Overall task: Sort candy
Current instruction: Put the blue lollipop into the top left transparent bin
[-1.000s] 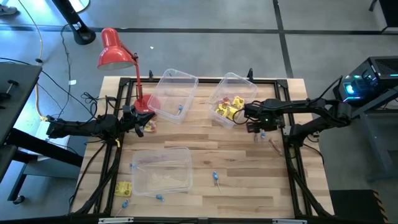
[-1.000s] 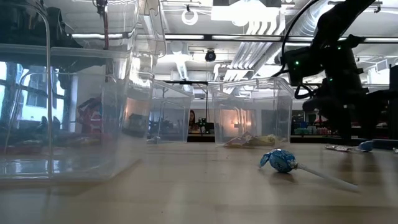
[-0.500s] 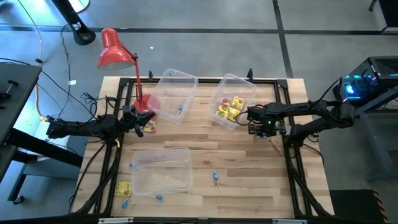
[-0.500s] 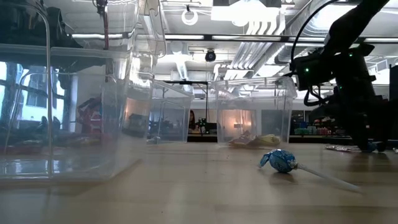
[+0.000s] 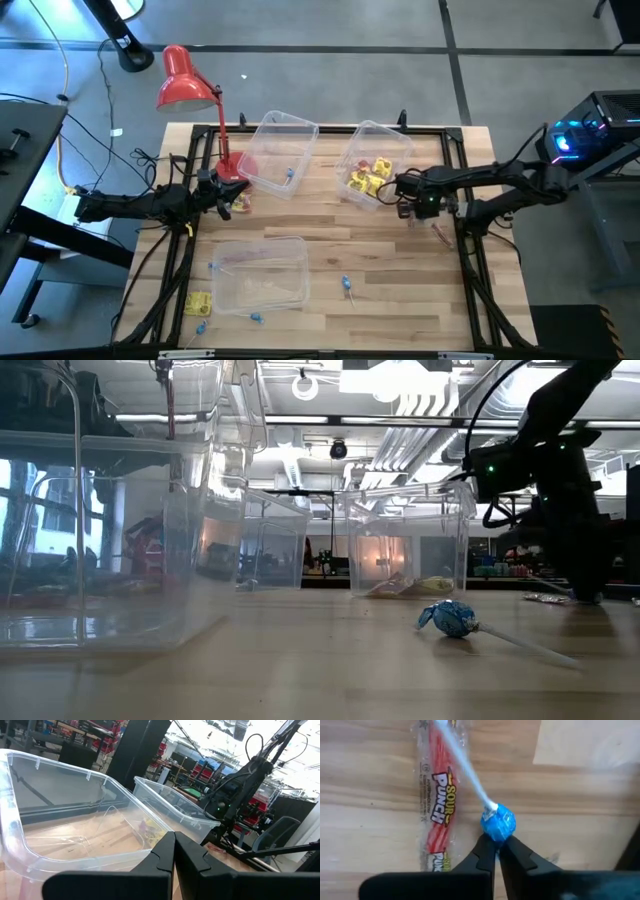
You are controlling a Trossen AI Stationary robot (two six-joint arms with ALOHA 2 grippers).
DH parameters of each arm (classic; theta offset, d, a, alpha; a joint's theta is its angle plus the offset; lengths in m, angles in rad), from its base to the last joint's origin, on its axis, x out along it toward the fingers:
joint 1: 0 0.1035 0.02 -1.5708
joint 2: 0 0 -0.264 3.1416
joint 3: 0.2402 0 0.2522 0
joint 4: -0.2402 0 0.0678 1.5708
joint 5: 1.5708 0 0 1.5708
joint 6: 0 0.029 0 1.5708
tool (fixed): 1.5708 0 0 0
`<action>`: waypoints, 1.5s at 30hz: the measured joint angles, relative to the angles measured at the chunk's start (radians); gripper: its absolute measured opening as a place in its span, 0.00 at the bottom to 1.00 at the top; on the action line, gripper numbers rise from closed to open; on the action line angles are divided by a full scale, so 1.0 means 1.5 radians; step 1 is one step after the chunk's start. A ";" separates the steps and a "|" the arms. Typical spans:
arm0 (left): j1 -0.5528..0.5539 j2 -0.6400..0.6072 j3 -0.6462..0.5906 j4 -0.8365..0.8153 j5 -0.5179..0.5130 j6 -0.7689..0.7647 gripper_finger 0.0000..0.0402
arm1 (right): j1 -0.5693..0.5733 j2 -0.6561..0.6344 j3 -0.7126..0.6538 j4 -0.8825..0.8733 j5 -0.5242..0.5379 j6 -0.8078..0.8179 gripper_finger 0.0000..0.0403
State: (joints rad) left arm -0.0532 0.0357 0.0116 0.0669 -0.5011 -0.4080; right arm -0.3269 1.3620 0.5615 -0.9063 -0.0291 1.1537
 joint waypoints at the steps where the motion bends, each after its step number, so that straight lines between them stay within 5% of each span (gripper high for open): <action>1: 0.000 0.000 0.000 0.000 0.000 0.000 0.00 | 0.005 -0.001 0.010 -0.015 0.014 -0.003 0.02; 13: 0.000 0.000 0.000 -0.001 0.000 0.000 0.00 | 0.023 -0.102 0.258 -0.286 0.218 0.012 0.00; 16: 0.000 0.000 0.000 -0.001 0.000 0.000 0.00 | 0.023 -0.116 0.340 -0.268 0.304 -0.001 0.00; 19: 0.000 0.000 0.000 -0.001 0.000 0.000 0.00 | 0.016 -0.115 0.390 -0.113 0.348 -0.078 0.00; 25: 0.000 0.000 0.000 -0.001 0.000 0.000 0.00 | 0.002 -0.059 0.397 0.367 0.216 -0.261 0.00; 29: 0.000 0.000 0.000 -0.001 0.000 0.000 0.00 | 0.004 0.026 0.396 0.558 0.101 -0.296 0.00; 40: 0.000 0.000 0.000 -0.001 0.000 0.000 0.00 | 0.003 0.254 0.425 0.845 -0.050 -0.211 0.00; 45: 0.000 0.000 0.000 -0.001 0.000 0.000 0.00 | 0.003 0.342 0.526 0.849 -0.066 -0.216 0.00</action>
State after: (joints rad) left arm -0.0532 0.0357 0.0117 0.0650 -0.5011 -0.4080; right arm -0.3218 1.8754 1.3508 0.3679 -0.1284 0.8296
